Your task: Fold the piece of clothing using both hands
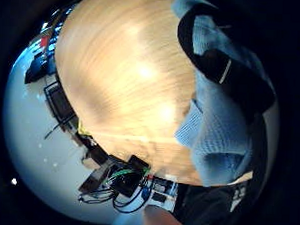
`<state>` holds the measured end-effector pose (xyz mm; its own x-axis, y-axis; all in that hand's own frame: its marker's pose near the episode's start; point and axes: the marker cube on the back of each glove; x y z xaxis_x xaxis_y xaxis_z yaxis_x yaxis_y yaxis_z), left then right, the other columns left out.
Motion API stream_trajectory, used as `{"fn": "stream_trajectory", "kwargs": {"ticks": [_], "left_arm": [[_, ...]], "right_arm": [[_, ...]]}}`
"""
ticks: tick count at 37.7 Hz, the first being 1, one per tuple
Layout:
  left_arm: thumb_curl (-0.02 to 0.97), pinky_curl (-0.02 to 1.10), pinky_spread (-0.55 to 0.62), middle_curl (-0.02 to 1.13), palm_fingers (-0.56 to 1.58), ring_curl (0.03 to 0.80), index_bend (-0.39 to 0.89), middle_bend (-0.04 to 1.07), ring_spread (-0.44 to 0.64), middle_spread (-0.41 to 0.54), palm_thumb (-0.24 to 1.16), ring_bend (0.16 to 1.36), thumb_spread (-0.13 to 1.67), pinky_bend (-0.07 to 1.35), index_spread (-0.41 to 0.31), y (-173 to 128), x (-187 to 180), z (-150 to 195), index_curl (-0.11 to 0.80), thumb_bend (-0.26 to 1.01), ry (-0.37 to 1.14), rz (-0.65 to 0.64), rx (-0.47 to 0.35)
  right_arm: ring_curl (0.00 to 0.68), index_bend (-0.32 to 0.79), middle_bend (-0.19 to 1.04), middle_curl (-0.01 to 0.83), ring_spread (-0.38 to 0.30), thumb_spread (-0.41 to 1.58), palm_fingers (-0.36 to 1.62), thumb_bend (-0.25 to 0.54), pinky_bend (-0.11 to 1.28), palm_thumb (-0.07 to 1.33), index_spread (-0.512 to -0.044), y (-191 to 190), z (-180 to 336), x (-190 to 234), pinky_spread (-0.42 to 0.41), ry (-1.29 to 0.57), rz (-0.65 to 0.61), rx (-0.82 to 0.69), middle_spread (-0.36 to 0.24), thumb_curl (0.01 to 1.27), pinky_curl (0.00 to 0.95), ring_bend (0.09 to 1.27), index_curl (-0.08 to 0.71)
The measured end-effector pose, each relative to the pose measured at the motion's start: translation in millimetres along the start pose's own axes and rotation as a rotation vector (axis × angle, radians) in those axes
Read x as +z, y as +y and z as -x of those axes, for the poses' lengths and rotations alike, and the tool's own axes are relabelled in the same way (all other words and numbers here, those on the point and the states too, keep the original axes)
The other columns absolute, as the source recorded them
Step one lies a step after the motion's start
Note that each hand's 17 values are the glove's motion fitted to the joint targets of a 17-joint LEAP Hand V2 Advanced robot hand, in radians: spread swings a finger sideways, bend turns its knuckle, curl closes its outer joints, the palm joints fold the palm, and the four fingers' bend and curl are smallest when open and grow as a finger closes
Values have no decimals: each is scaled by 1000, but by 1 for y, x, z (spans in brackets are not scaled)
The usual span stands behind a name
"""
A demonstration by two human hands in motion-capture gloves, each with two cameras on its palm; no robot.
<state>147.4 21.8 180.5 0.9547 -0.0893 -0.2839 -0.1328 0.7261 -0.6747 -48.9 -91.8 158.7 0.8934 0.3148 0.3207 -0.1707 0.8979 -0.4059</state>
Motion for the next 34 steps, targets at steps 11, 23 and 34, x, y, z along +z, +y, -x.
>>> {"fn": "stream_trajectory", "kwargs": {"ticks": [11,23,34], "left_arm": [[300,366,97,201,308,345,169,148,180,198,412,633,1363,695,-54,38,-49,21,342,-18,37,-156,-5],[285,354,124,215,364,332,197,145,152,160,369,602,1395,642,-67,62,-96,66,364,-12,-18,-416,3],[280,339,269,222,431,308,271,142,207,157,371,514,1436,587,-67,123,-78,121,414,-4,-34,-486,-157]], "right_arm": [[447,138,284,490,-241,513,1258,-36,613,1051,-201,-48,56,-59,-363,119,-285,-108,-128,624,386,682,292],[448,138,281,491,-245,429,1259,-32,607,1044,-201,-11,203,-34,-358,177,-252,-202,-130,659,391,671,315],[460,45,323,506,-254,422,1216,-34,630,1023,-208,69,311,81,-361,37,190,-322,-143,676,401,703,286]]}}
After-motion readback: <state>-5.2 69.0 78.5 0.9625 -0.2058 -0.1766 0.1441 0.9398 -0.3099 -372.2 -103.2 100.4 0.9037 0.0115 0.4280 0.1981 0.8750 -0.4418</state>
